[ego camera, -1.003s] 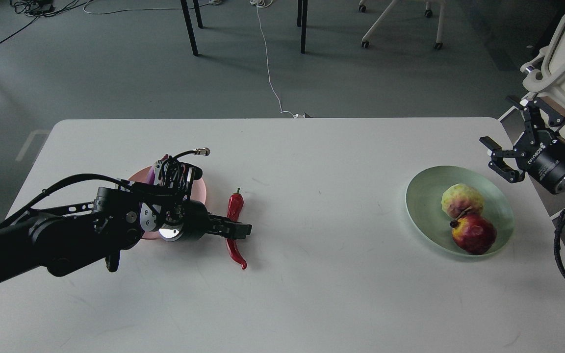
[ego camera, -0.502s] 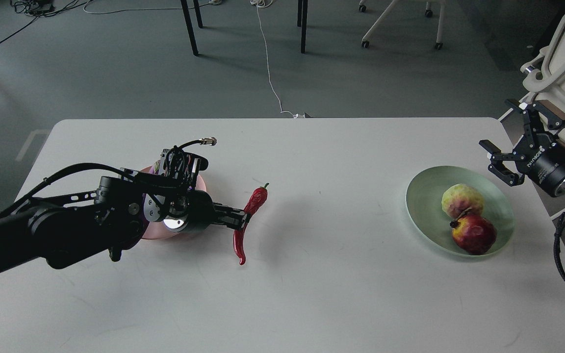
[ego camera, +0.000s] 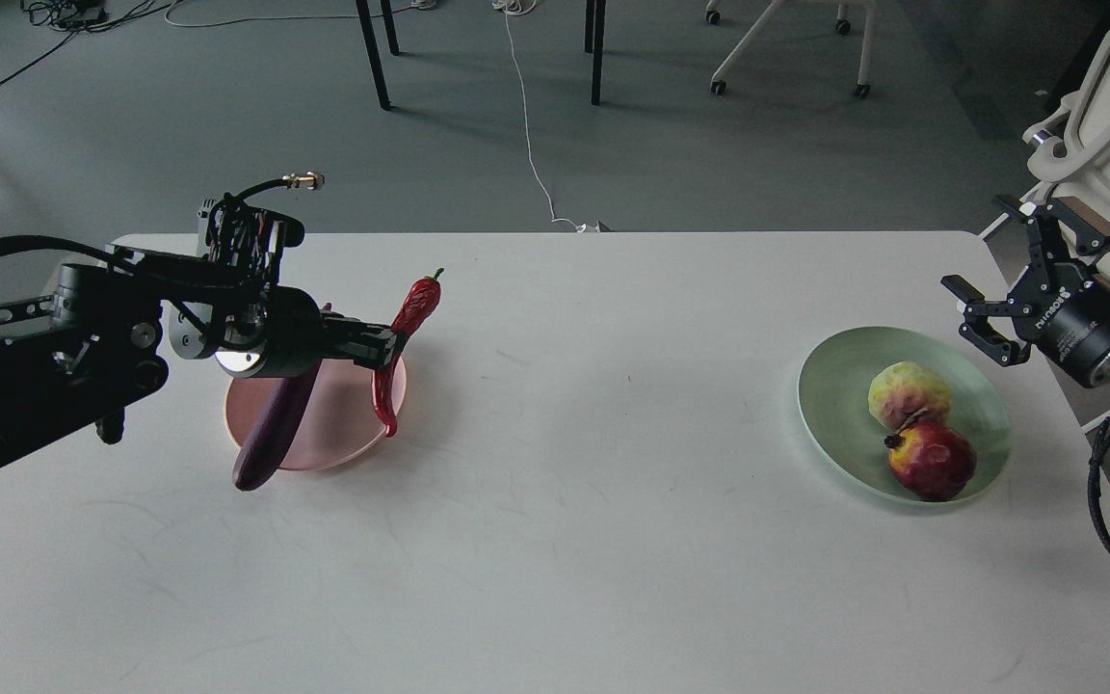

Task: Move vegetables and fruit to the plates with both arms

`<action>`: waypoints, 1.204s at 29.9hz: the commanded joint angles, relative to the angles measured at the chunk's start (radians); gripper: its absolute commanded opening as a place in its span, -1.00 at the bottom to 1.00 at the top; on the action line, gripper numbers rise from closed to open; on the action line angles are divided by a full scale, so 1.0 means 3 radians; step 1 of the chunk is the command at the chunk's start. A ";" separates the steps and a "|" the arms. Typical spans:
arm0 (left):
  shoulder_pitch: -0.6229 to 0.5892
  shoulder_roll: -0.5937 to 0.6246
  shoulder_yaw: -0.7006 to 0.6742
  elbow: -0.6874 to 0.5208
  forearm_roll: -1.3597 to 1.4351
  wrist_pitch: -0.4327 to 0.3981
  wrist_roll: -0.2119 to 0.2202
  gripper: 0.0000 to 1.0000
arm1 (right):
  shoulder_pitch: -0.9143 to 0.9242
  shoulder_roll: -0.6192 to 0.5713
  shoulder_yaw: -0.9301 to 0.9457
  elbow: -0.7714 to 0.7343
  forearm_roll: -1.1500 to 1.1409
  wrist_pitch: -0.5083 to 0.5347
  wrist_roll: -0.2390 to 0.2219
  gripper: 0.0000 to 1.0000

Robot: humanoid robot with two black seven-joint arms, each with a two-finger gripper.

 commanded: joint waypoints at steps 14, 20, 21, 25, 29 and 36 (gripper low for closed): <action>0.0131 0.0154 -0.0350 0.0077 -0.0156 0.0000 -0.0142 0.94 | 0.0020 -0.0003 0.0005 0.0005 0.0000 0.0000 0.0000 0.91; 0.0182 -0.0065 -0.1261 0.0112 -0.1207 0.0000 -0.0214 0.95 | 0.0153 -0.0003 0.0051 0.0046 0.0000 0.0000 0.0000 0.91; 0.0182 -0.0116 -0.1328 0.0138 -0.1402 0.0000 -0.0214 0.95 | 0.0193 0.0002 0.0051 0.0046 0.0000 0.0000 0.0000 0.91; 0.0182 -0.0290 -0.1379 0.0358 -0.1889 0.0512 -0.0229 0.96 | 0.0378 0.0032 0.0051 0.0026 0.0000 0.0000 0.0000 0.91; 0.0182 -0.0551 -0.1379 0.0746 -0.2068 0.1320 -0.0428 0.96 | 0.0562 0.0114 0.0056 0.0000 0.0005 0.0000 0.0000 0.91; 0.0202 -0.0787 -0.1492 0.1345 -0.2951 0.1644 -0.0587 0.96 | 0.0695 0.0609 0.0066 -0.0031 0.0046 0.0000 0.0000 0.91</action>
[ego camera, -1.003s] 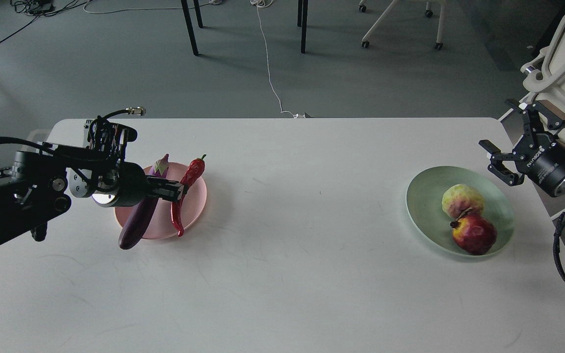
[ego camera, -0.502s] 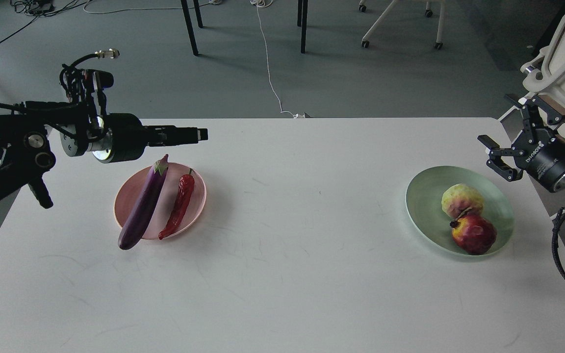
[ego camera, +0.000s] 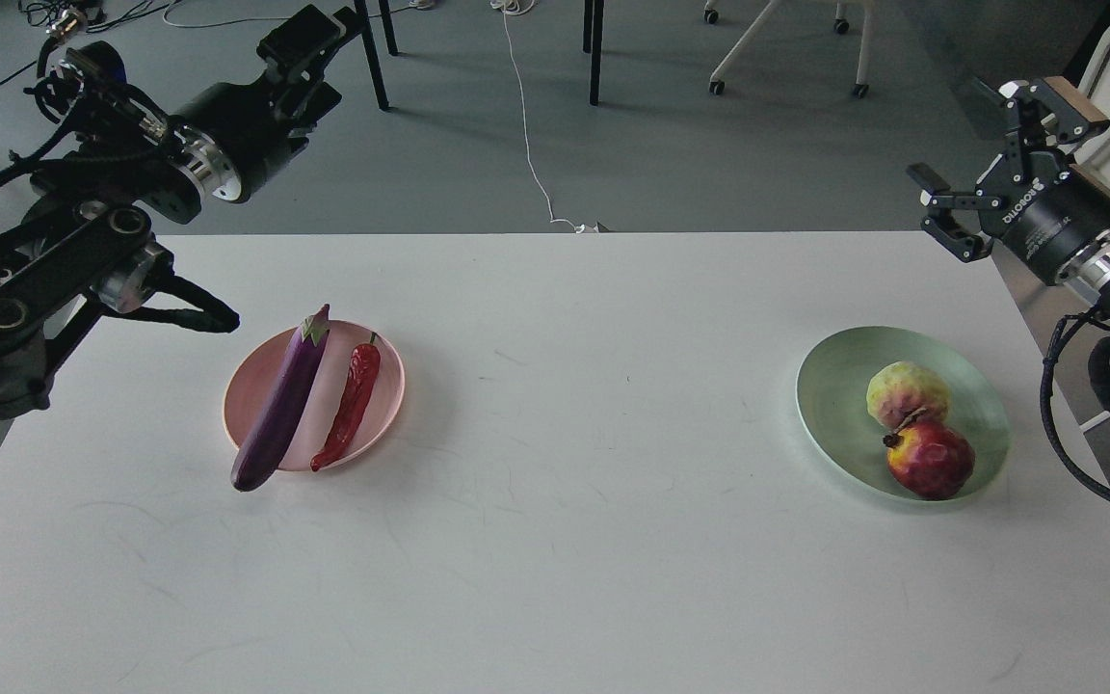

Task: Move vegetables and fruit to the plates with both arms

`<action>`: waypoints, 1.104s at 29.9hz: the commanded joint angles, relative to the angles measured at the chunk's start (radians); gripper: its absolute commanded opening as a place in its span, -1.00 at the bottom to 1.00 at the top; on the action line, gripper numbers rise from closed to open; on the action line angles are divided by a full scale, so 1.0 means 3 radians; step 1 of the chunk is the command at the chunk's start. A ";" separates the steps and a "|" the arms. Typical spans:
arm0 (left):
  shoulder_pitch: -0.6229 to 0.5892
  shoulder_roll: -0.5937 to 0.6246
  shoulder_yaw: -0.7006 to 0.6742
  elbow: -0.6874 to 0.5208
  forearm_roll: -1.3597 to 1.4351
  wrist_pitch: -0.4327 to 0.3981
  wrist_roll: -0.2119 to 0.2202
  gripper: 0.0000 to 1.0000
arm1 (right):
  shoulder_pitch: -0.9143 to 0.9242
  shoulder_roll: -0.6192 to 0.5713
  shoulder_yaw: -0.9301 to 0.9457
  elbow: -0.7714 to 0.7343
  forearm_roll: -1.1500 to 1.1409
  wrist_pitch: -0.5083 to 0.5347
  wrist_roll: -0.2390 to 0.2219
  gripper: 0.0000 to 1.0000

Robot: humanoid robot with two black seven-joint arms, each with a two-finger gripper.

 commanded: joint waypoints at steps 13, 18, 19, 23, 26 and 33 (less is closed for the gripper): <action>0.0889 -0.0169 -0.0182 0.0167 -0.1562 -0.1100 -0.0764 0.96 | -0.0269 0.0520 -0.0002 -0.0138 0.0023 0.0000 0.0000 0.93; 0.1155 -0.0199 -0.0321 0.0137 -0.1562 -0.1484 -0.0682 0.96 | -0.0387 0.0520 0.0008 -0.0112 0.0023 0.0000 0.0000 0.94; 0.1191 -0.0199 -0.0321 0.0132 -0.1562 -0.1540 -0.0641 0.96 | -0.0412 0.0520 0.0008 -0.0112 0.0018 0.0000 0.0000 0.94; 0.1299 -0.0194 -0.0331 0.0121 -0.1562 -0.1616 -0.0493 0.96 | -0.0504 0.0515 0.0038 -0.0097 -0.0002 0.0000 0.0000 0.95; 0.1309 -0.0189 -0.0331 0.0121 -0.1562 -0.1616 -0.0483 0.96 | -0.0581 0.0515 0.0166 -0.0097 -0.0007 0.0000 0.0000 0.97; 0.1324 -0.0204 -0.0331 0.0121 -0.1562 -0.1616 -0.0493 0.96 | -0.0663 0.0520 0.0570 -0.0102 -0.0023 0.0000 0.0000 0.97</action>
